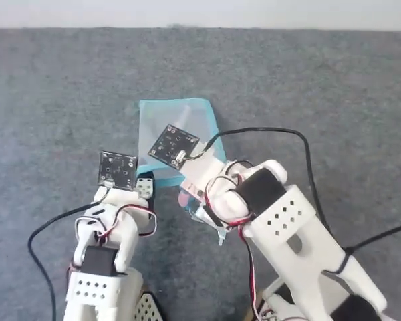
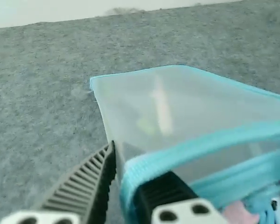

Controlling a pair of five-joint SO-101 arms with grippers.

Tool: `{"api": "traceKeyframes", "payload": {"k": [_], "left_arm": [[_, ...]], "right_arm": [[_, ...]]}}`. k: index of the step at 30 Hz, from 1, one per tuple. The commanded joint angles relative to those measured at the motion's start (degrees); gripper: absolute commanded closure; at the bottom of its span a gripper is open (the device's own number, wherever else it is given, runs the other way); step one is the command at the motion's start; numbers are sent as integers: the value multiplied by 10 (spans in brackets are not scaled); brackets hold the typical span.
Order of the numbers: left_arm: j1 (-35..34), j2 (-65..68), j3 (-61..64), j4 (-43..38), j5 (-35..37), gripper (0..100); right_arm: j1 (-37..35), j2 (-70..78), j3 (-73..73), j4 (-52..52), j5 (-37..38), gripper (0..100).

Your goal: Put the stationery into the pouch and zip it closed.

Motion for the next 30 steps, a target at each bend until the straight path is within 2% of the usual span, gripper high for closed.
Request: {"api": "traceKeyframes", "payload": {"k": [1,10,18,26,30], "left_arm": [[30,10,-6,-15,-5,987],[35,10,-1,-18,-5,987],[35,9,0,-18,-5,987],[35,7,0,-18,-5,987],[35,7,0,-18,-5,987]], "right_arm": [[-5,-2,14,-27,-5,991],[-5,19,76,-91,-16,991],[1,145,4,-81,-55,991],[71,165,-40,-65,-78,991],[78,165,-60,-60,-78,991]]}}
